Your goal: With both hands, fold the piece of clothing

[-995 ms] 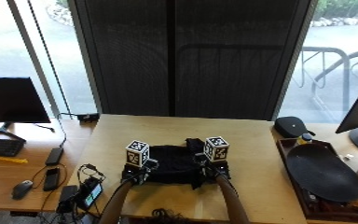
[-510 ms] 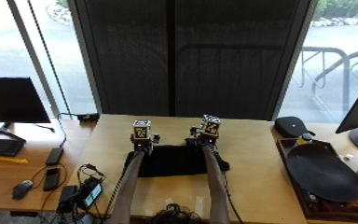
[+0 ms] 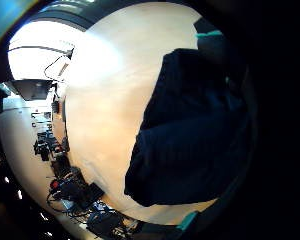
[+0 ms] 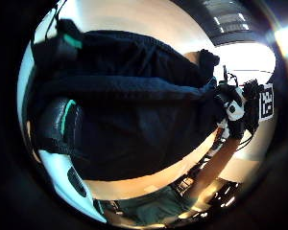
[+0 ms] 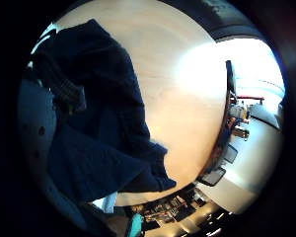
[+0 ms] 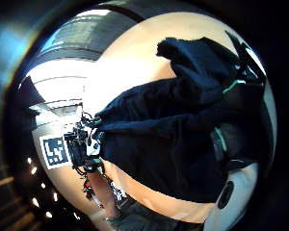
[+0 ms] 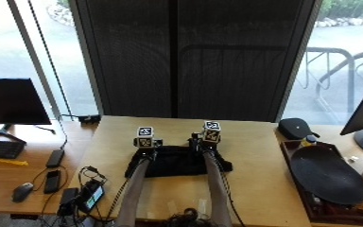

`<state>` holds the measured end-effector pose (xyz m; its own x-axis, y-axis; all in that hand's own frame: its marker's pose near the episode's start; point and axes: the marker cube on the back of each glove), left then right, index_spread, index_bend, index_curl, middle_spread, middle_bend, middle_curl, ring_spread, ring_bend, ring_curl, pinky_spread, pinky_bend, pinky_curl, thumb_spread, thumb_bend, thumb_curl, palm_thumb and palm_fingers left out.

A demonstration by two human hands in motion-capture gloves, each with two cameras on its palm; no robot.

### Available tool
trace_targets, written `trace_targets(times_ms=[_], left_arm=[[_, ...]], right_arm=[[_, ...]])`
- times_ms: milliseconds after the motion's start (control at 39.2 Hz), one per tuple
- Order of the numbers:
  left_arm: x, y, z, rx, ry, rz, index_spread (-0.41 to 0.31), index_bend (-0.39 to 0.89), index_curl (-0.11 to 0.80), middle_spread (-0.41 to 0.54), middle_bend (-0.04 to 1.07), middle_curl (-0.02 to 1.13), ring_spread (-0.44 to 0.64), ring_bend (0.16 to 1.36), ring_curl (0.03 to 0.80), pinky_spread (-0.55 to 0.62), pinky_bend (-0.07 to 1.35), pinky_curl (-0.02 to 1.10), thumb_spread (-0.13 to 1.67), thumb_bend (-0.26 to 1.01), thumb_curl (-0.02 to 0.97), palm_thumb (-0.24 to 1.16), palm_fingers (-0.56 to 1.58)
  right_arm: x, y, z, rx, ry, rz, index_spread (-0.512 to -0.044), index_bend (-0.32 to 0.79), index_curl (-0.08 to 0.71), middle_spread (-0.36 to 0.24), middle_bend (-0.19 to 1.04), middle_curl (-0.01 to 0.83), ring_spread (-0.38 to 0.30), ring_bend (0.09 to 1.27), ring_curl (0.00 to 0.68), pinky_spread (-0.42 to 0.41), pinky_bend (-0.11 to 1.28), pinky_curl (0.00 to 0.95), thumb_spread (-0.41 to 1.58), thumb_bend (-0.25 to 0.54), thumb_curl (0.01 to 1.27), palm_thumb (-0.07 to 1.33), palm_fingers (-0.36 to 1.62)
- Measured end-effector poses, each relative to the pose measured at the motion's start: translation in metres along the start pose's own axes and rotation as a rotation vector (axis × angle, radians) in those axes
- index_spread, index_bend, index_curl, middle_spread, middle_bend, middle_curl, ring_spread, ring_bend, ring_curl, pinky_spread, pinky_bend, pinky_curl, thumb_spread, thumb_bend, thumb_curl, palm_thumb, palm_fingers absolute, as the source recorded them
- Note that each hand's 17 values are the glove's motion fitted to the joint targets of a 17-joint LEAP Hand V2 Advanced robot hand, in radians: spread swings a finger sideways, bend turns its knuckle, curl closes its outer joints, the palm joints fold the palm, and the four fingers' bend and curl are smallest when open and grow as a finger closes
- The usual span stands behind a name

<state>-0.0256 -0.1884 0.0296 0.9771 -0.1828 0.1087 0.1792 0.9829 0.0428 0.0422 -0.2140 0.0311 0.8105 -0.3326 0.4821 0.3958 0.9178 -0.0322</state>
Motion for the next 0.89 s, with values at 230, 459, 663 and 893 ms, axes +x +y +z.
trace_targets(times_ms=[230,459,663,893], left_arm=[[-0.012,0.015,-0.029,0.305,-0.098,-0.006,-0.164,-0.01,0.364,-0.232,0.44,0.53,-0.22,0.67,0.473,0.13,0.35,0.22,1.25,-0.01,0.352,0.77,0.54],[-0.014,0.044,-0.024,0.518,-0.311,0.075,-0.131,0.11,0.309,-0.153,0.28,0.45,-0.12,0.65,0.432,0.15,0.47,0.27,1.23,-0.04,0.341,0.71,0.47],[-0.017,0.042,0.037,0.181,-0.150,0.093,-0.140,0.19,0.345,-0.096,0.19,0.43,0.00,0.53,0.397,0.18,0.48,0.30,1.29,-0.05,0.292,0.51,0.39],[-0.006,0.049,0.069,-0.100,0.084,0.105,-0.119,0.14,0.351,0.019,0.14,0.38,0.17,0.50,0.372,0.29,0.54,0.34,1.38,-0.05,0.223,0.26,0.16]], right_arm=[[0.011,0.042,-0.042,0.476,0.182,0.207,-0.249,0.16,0.385,-0.113,0.24,0.462,-0.154,0.56,0.459,-0.038,0.35,0.395,1.10,-0.023,0.37,1.06,0.90],[0.037,0.154,-0.042,0.603,0.071,0.609,-0.241,0.10,0.358,0.009,0.12,0.386,0.015,0.36,0.406,0.113,0.59,0.453,1.17,-0.036,0.36,0.93,0.47],[0.063,0.212,0.006,0.199,-0.090,0.886,-0.190,0.04,0.264,0.105,0.16,0.346,0.091,0.45,0.388,0.092,0.75,0.457,1.25,-0.055,0.33,0.71,0.43],[0.091,0.194,0.008,0.257,-0.071,0.943,-0.152,-0.01,0.177,0.141,0.19,0.344,0.036,0.74,0.446,0.045,0.77,0.439,1.27,-0.033,0.32,0.58,0.55]])
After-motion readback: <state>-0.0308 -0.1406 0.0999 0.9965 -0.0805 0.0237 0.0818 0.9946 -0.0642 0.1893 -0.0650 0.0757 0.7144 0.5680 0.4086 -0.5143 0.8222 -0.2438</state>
